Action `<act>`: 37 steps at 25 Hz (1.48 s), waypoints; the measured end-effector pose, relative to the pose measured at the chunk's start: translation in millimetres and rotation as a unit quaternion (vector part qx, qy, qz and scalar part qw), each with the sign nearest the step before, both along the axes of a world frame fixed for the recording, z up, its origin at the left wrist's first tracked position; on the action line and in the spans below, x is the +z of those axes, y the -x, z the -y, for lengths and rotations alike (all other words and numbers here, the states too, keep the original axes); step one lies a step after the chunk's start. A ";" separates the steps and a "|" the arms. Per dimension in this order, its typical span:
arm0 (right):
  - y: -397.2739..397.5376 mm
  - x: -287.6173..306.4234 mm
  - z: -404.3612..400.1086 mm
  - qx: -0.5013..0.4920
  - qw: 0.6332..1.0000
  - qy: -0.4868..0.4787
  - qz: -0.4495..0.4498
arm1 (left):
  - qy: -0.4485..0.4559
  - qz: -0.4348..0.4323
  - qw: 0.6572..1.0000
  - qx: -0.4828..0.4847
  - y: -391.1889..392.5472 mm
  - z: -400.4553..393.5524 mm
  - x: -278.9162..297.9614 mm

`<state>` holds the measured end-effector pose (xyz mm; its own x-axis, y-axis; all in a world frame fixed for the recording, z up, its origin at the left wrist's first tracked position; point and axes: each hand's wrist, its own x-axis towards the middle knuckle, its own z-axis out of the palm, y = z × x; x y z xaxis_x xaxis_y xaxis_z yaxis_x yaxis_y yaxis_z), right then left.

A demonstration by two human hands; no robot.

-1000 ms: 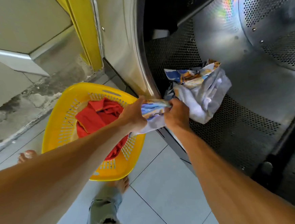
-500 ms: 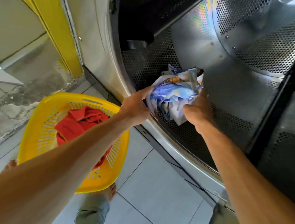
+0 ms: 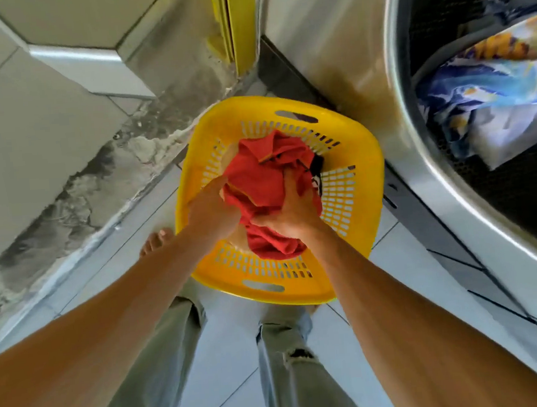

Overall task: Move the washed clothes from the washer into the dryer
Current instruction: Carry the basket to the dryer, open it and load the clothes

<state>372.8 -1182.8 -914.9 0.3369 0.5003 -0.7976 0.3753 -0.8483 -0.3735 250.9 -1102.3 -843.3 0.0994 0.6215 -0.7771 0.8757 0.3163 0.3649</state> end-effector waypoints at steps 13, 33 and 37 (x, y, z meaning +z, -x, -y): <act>-48.0 206.5 82.0 -0.398 0.890 -0.221 -0.003 | 0.211 0.242 0.943 0.085 -103.0 36.3 133.9; -217.8 212.9 57.1 -0.113 0.949 -0.192 0.222 | 0.020 0.207 0.970 -0.124 -187.0 15.7 126.4; -107.5 163.1 38.6 -0.030 0.981 -0.181 0.069 | 0.026 0.097 0.991 -0.094 -92.8 13.7 88.3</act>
<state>480.3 -1221.4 -751.8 0.4669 0.7184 -0.5157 0.3976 -0.6914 -0.6032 343.7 -1116.0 -755.0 0.3600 0.5372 -0.7627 0.8357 0.1777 0.5196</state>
